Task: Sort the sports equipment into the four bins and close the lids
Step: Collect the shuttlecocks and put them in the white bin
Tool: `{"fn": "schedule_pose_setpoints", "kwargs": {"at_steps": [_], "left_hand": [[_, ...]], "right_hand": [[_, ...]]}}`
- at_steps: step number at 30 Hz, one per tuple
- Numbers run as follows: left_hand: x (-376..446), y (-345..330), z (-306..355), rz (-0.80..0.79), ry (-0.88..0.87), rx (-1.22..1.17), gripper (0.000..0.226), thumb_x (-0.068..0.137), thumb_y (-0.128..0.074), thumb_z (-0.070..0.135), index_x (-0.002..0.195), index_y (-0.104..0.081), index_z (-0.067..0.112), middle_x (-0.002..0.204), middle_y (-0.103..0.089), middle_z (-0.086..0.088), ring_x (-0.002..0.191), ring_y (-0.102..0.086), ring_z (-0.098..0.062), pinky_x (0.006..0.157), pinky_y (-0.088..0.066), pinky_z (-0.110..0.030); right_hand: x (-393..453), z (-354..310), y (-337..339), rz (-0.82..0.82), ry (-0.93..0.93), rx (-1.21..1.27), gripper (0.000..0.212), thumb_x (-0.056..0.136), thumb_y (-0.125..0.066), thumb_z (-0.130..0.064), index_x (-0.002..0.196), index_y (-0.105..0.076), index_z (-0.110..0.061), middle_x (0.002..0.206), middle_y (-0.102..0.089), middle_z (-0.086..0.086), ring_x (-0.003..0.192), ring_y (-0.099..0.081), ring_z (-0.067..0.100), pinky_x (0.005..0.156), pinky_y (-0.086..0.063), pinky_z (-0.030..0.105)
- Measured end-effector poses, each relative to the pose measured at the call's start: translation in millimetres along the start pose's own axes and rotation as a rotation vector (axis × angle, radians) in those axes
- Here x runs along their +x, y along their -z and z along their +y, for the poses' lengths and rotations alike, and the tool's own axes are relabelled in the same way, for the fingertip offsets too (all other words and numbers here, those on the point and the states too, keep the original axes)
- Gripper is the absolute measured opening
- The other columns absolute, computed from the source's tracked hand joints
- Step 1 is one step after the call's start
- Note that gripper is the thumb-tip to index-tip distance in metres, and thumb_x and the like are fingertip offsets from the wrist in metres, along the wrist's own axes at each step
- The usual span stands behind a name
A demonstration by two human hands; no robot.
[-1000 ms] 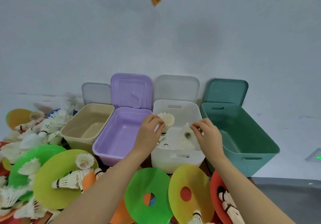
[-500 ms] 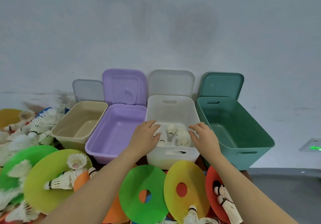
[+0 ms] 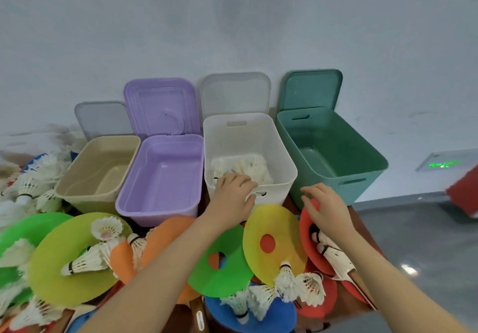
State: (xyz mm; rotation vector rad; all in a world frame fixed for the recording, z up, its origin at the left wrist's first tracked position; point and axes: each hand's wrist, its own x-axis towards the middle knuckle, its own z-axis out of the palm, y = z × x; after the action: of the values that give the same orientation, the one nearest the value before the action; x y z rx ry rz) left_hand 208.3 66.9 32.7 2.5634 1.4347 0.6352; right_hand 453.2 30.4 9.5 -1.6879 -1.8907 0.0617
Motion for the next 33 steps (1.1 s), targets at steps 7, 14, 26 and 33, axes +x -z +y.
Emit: {"fn": "schedule_pose_setpoints", "kwargs": {"at_steps": [7,14,26,33], "left_hand": [[-8,-42,41,-0.112,-0.013,-0.022,0.037,0.093,-0.042,0.035,0.125,-0.054,0.022,0.130,-0.049,0.005,0.125,-0.034,-0.018,0.098,-0.017,-0.031],[0,-90,97,-0.084,-0.037,-0.066,0.047,0.083,-0.033,0.041,0.109,-0.064,0.018,0.115,-0.060,0.000,0.111,-0.046,-0.023,0.089,-0.028,-0.036],[15,-160,176,-0.173,0.146,0.042,0.070,0.075,-0.024,0.062,0.115,-0.061,0.019,0.117,-0.059,0.004,0.114,-0.044,-0.022,0.088,-0.020,-0.034],[26,-181,191,-0.202,0.302,0.050,0.052,0.083,-0.027,0.053,0.105,-0.068,0.029,0.107,-0.062,0.009,0.106,-0.048,-0.020,0.086,-0.028,-0.035]], "right_hand": [[-38,61,0,-0.066,-0.242,-0.168,0.035,0.080,-0.067,-0.017,0.114,-0.062,-0.015,0.109,-0.061,0.005,0.102,-0.052,0.032,0.087,-0.035,0.042],[-45,114,9,-0.300,-0.306,-0.174,0.037,0.088,-0.055,-0.027,0.125,-0.055,-0.029,0.113,-0.061,-0.007,0.111,-0.052,0.017,0.087,-0.016,0.030],[-49,153,12,-0.193,-0.174,0.054,0.010,0.083,-0.067,-0.022,0.081,-0.069,-0.031,0.084,-0.065,-0.017,0.090,-0.054,0.011,0.075,-0.011,0.027],[-59,160,9,-0.161,-0.151,0.080,0.012,0.082,-0.069,-0.019,0.080,-0.070,-0.031,0.082,-0.064,-0.016,0.084,-0.055,0.012,0.073,-0.012,0.027]]}}
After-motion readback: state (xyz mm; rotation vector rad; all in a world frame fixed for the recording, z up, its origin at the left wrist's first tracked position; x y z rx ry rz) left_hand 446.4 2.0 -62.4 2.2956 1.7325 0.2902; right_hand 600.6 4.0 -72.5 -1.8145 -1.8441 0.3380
